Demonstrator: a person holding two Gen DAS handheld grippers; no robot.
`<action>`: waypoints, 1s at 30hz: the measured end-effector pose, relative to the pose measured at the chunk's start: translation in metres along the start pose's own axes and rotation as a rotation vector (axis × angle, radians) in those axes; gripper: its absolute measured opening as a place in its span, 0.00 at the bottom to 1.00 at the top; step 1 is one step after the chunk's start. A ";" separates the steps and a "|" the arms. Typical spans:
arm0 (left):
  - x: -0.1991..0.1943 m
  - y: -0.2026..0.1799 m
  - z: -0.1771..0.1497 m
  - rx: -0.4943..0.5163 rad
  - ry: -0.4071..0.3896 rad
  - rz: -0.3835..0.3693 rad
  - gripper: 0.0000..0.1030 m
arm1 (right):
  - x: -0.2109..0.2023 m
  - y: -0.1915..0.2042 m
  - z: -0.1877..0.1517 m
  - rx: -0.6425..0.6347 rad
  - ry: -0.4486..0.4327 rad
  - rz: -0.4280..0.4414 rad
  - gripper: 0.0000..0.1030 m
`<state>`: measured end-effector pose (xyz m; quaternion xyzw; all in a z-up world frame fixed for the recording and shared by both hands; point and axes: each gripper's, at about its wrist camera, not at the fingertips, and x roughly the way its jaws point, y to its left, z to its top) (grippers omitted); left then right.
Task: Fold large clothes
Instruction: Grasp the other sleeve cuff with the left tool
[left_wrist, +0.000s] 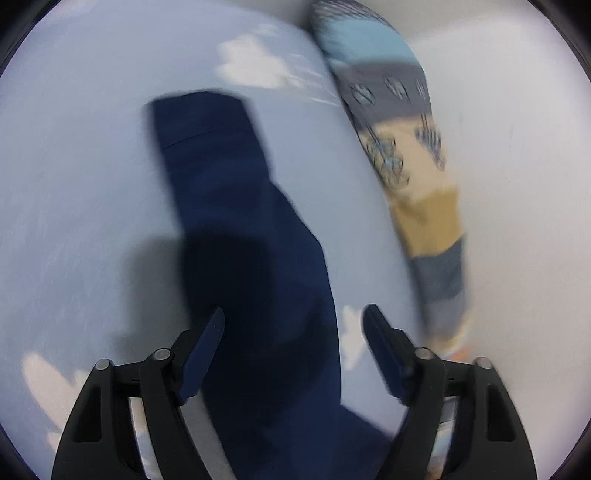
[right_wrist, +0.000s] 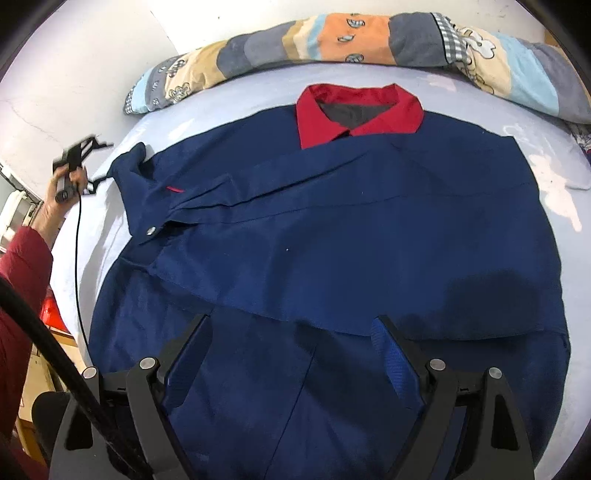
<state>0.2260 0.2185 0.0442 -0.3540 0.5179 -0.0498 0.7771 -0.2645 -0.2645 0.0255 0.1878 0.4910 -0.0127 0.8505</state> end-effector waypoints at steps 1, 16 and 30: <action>0.007 -0.020 -0.001 0.062 0.000 0.106 0.95 | 0.002 0.000 0.000 0.002 0.006 0.003 0.88; 0.062 -0.061 -0.008 0.254 -0.064 0.779 0.08 | 0.009 0.001 0.002 -0.003 0.021 0.006 0.88; -0.107 0.151 -0.118 -0.002 -0.159 0.002 0.90 | -0.021 0.010 0.000 -0.016 -0.057 0.025 0.88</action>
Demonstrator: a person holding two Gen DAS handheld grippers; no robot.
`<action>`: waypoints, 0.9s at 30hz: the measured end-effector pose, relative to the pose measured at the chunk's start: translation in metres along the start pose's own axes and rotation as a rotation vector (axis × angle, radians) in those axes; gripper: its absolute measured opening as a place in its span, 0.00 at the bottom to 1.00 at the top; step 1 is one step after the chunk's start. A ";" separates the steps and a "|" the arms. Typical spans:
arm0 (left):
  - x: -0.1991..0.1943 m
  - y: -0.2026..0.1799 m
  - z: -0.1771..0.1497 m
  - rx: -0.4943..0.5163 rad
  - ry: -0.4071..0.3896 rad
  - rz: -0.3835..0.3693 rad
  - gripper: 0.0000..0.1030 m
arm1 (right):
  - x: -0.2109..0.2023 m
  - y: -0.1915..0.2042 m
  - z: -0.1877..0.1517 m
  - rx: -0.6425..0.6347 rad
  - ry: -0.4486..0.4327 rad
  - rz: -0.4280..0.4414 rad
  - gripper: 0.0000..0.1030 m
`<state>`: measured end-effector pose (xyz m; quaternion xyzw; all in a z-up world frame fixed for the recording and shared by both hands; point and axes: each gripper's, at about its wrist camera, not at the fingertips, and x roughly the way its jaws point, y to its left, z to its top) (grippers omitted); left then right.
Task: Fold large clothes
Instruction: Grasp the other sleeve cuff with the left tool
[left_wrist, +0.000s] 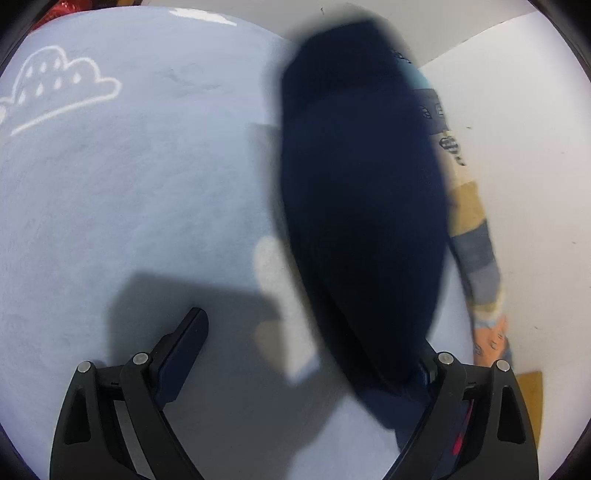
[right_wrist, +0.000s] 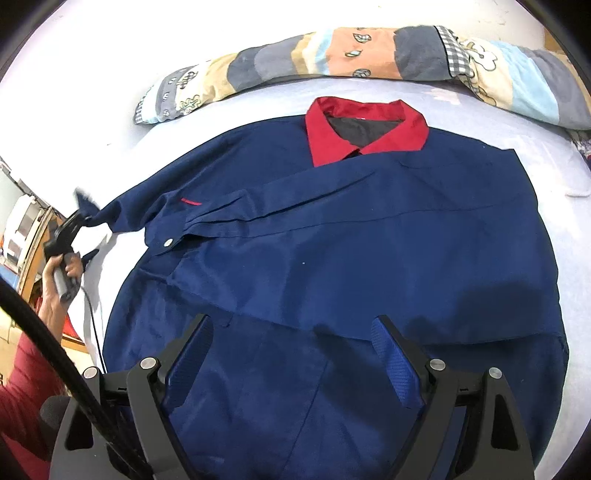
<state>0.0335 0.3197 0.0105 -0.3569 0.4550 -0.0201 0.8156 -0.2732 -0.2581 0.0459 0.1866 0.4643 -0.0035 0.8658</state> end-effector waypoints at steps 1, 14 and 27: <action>-0.005 0.001 0.003 0.010 -0.013 0.007 0.90 | -0.001 0.002 0.000 -0.007 -0.002 -0.001 0.88; 0.006 -0.073 0.104 0.042 -0.064 -0.017 0.90 | 0.004 0.001 0.000 -0.011 0.009 -0.015 0.88; 0.026 0.031 0.061 -0.192 0.112 -0.102 0.94 | 0.006 0.007 -0.002 -0.030 0.019 -0.003 0.88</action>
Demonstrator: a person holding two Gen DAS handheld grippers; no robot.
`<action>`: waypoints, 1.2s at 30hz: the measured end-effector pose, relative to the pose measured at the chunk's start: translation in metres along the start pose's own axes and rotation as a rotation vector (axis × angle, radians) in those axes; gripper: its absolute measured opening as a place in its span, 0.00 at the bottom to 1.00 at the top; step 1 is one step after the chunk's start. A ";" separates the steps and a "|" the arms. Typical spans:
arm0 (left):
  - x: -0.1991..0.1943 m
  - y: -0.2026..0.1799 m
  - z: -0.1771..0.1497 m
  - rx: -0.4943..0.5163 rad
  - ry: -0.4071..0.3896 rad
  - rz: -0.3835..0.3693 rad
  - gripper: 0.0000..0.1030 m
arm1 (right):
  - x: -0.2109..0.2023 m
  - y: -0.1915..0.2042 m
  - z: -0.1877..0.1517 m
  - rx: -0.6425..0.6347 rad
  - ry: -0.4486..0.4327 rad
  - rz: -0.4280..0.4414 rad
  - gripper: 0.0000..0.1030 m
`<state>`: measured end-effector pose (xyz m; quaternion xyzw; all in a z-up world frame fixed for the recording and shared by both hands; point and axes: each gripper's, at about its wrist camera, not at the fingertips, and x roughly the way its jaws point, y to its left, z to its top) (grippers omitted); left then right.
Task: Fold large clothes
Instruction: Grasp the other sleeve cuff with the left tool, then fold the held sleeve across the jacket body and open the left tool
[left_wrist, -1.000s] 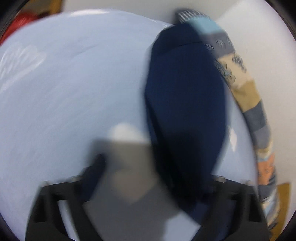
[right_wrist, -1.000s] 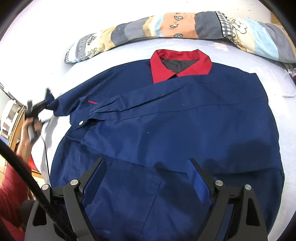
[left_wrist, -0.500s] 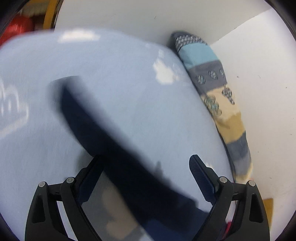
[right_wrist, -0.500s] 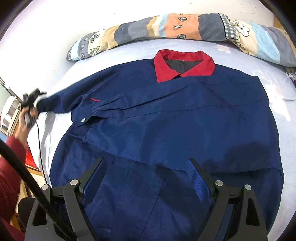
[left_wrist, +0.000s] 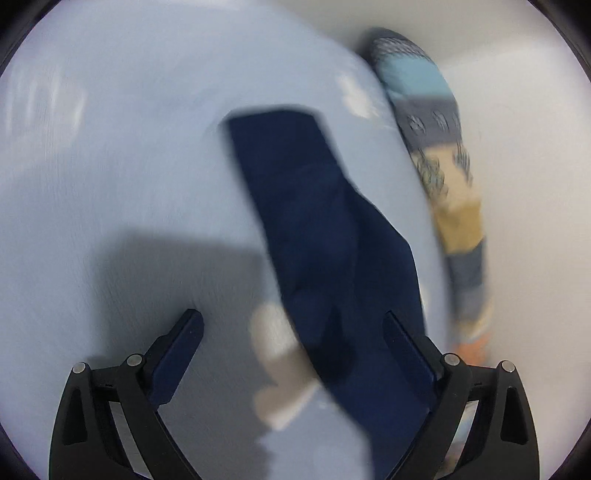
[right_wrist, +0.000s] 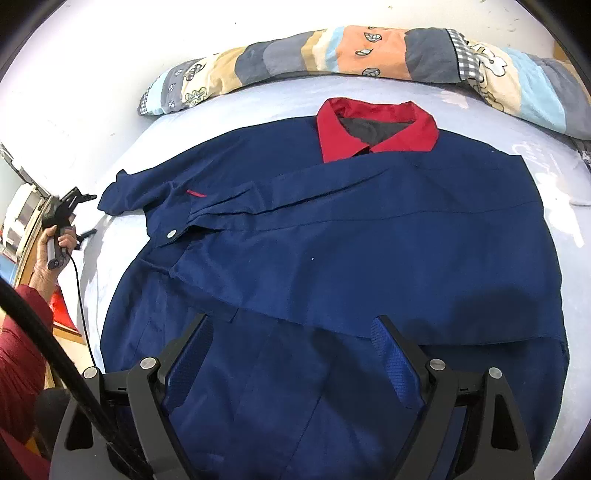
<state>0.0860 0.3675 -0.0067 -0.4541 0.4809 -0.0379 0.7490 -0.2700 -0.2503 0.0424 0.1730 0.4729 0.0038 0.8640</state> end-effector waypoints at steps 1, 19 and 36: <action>0.001 0.006 0.000 -0.036 -0.038 -0.037 0.94 | 0.001 0.000 0.000 0.000 0.001 -0.001 0.88; -0.035 -0.049 0.027 0.043 -0.326 -0.216 0.02 | -0.003 -0.004 0.001 0.018 -0.021 -0.023 0.88; -0.151 -0.310 -0.177 0.610 -0.260 -0.362 0.03 | -0.092 -0.042 0.009 0.145 -0.284 -0.056 0.88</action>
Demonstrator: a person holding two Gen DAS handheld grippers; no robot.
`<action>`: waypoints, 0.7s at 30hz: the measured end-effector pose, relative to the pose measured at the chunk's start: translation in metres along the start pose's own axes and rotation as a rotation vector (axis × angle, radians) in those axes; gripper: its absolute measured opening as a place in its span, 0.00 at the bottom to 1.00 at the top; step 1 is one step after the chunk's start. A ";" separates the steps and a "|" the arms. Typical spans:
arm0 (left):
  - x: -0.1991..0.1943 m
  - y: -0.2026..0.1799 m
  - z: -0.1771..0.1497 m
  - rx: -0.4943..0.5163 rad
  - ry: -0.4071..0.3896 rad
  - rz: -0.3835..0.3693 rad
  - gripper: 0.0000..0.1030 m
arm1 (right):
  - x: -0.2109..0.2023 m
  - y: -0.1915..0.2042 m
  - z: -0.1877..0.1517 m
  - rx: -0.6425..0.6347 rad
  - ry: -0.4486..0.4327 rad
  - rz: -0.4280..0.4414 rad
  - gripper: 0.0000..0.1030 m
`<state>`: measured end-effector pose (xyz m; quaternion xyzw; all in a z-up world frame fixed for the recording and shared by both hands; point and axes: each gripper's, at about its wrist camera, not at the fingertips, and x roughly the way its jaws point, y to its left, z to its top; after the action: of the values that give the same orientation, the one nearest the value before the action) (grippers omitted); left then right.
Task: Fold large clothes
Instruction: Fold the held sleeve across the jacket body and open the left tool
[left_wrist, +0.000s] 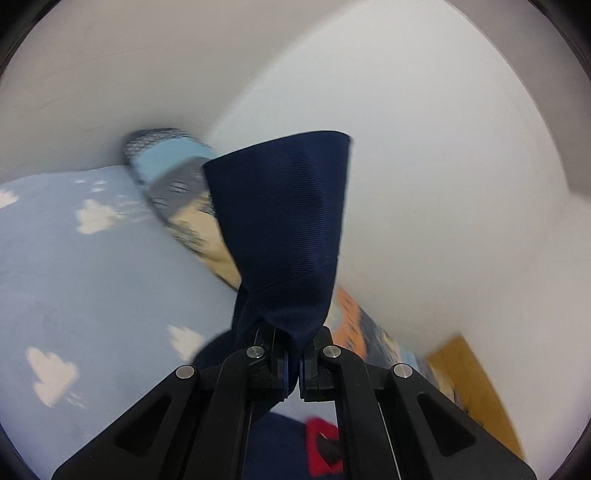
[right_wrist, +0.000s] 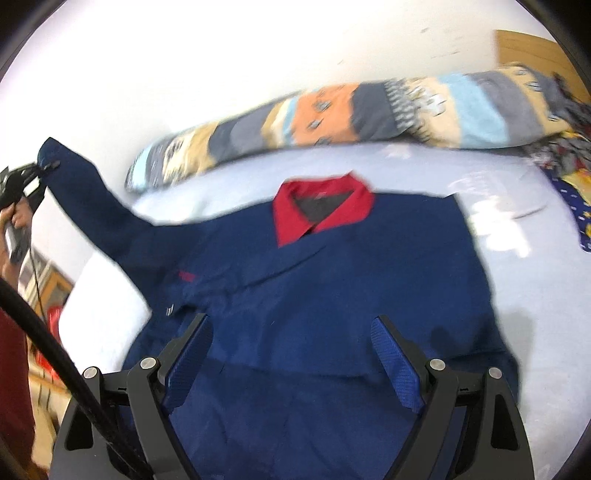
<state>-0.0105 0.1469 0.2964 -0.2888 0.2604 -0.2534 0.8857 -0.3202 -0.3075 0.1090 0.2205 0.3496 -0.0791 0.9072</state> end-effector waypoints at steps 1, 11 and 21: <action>0.002 -0.022 -0.012 0.031 0.010 -0.013 0.03 | -0.008 -0.008 0.003 0.019 -0.023 -0.009 0.88; 0.085 -0.207 -0.255 0.364 0.288 -0.142 0.04 | -0.071 -0.101 0.013 0.225 -0.209 -0.192 0.88; 0.129 -0.196 -0.534 0.712 0.806 0.070 0.26 | -0.104 -0.138 0.023 0.269 -0.298 -0.320 0.88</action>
<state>-0.2982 -0.2713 0.0096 0.1582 0.4871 -0.3871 0.7667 -0.4247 -0.4413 0.1459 0.2672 0.2288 -0.2990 0.8870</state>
